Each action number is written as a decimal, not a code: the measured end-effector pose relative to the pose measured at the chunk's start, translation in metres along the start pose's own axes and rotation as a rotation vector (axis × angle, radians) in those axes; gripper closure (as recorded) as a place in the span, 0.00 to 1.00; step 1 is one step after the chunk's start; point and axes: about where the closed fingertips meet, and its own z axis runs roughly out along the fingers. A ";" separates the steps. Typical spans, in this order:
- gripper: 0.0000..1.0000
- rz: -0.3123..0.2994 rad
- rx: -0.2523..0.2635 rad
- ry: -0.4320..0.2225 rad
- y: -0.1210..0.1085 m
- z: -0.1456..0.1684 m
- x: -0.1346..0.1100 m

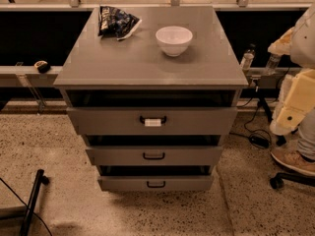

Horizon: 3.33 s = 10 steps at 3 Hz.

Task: Open bottom drawer

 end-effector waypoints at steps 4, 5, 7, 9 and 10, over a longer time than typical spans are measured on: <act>0.00 -0.082 0.026 -0.033 0.036 0.091 0.031; 0.00 -0.074 -0.043 -0.091 0.039 0.133 0.041; 0.00 -0.145 -0.119 -0.326 0.091 0.259 0.058; 0.00 -0.250 -0.161 -0.380 0.103 0.310 0.029; 0.00 -0.251 -0.223 -0.488 0.134 0.385 -0.002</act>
Offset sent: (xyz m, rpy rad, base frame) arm -0.0042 -0.0185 -0.1747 0.0147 -0.1124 0.0579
